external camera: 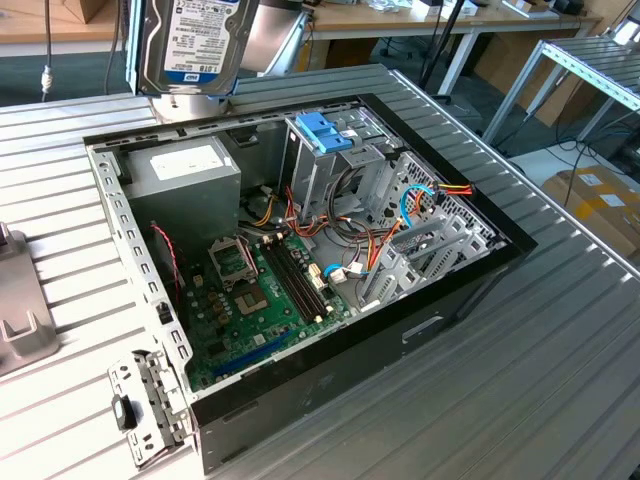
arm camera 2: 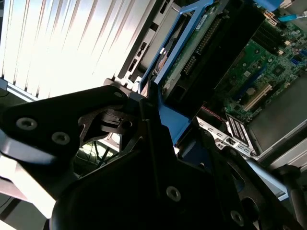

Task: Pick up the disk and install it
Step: 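Pick up the disk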

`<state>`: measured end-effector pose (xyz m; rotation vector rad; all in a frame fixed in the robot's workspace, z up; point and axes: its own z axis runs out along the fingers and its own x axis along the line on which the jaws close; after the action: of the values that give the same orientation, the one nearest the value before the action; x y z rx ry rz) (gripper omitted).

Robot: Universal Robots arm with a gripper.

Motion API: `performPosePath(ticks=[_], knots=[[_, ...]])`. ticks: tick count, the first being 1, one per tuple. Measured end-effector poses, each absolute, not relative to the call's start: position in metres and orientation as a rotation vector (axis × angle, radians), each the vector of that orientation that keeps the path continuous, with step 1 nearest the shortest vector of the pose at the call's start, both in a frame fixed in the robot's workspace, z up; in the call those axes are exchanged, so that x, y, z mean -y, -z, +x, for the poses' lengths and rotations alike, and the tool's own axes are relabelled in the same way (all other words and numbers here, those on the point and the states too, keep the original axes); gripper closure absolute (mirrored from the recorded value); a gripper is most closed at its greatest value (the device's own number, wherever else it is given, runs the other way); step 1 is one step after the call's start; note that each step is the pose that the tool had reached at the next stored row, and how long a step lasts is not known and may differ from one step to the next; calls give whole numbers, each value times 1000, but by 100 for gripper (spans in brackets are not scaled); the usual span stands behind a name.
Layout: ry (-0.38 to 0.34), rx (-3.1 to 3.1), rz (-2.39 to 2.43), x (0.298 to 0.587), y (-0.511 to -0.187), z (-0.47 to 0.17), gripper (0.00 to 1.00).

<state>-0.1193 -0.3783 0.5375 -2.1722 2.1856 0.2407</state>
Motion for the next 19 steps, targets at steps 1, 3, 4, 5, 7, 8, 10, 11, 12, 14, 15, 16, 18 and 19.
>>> performPosePath(ticks=[1, 3, 4, 5, 7, 8, 10, 11, 12, 14, 15, 16, 18, 19], knots=[[-241, -2185, -2172, 379, -538, -119, 63], [-241, -2186, -2172, 379, -538, -118, 63], [-241, -2186, -2172, 380, -537, -117, 63], [-241, -2186, -2172, 380, -537, -116, 63], [-241, -2186, -2172, 380, -537, -115, 63], [-241, -2186, -2172, 381, -537, -115, 63], [-241, -2186, -2172, 381, -537, -114, 63], [-241, -2186, -2172, 381, -537, -113, 63], [-241, -2186, -2172, 382, -537, -112, 63], [-241, -2186, -2172, 382, -537, -111, 63], [-241, -2185, -2172, 383, -537, -111, 63], [-241, -2186, -2172, 383, -537, -110, 63], [-241, -2186, -2172, 384, -537, -109, 63], [-241, -2186, -2172, 384, -537, -108, 63]])
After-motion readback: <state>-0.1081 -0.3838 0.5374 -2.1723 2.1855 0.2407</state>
